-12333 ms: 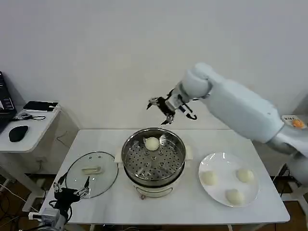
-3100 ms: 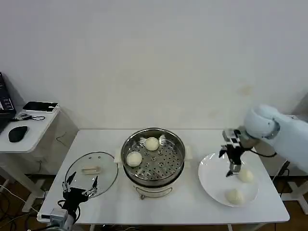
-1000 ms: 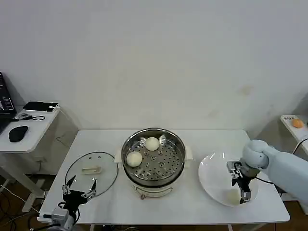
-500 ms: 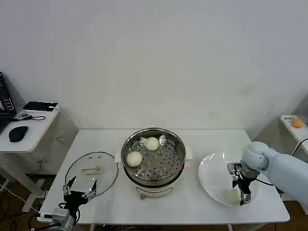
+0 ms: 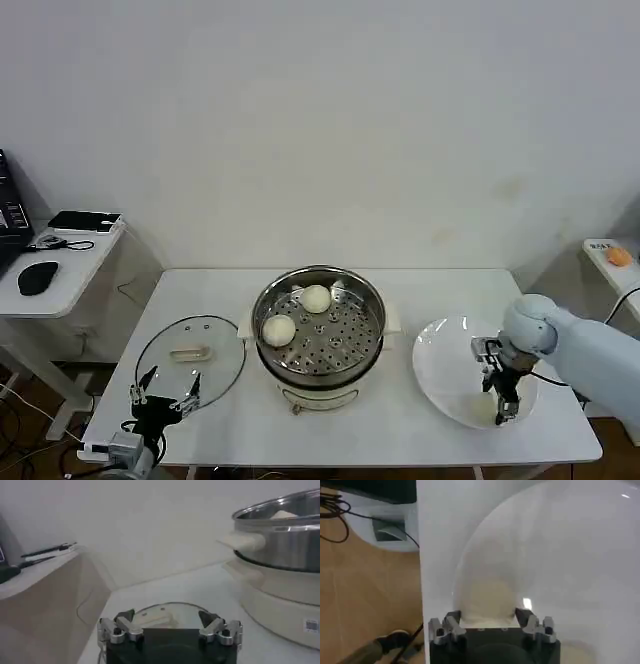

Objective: Take steamed baozi put them in steamer then cover it.

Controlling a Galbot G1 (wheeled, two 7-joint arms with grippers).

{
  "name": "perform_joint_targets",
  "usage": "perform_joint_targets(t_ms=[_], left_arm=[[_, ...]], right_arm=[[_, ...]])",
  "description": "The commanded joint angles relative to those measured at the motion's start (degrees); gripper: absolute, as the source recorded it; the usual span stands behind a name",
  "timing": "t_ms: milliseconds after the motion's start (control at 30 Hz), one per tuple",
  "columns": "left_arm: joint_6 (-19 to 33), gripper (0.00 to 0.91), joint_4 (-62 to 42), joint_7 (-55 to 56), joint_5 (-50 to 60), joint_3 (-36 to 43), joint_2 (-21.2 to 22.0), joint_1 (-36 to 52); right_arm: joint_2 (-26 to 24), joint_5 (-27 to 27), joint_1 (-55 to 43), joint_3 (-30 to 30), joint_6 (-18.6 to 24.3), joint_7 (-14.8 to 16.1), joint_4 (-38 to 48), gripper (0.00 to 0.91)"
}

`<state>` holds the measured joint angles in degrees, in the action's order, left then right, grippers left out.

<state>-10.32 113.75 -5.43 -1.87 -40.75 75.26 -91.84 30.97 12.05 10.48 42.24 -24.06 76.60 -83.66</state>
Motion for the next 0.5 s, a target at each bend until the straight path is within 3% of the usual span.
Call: perform_joint_targets(t_ms=[33, 300, 500], left_arm=[[0.0, 0.907, 0.0, 0.0, 0.0, 0.1, 0.0, 0.1], [-0.1, 0.907, -0.3, -0.1, -0.2, 0.4, 0.0, 0.8], [-0.2, 0.907, -0.8, -0.1, -0.9, 0.7, 0.0, 2.4]], right_arm=[[-0.3, -0.2, 0.0, -0.2, -0.1, 0.0, -0.1, 0.695], [-1.8, -1.5, -1.3, -2.9, -0.3, 0.1, -1.6, 0.695], [-3.1, -5.6, -8.7, -4.5, -1.0, 1.0, -5.5, 0.695]])
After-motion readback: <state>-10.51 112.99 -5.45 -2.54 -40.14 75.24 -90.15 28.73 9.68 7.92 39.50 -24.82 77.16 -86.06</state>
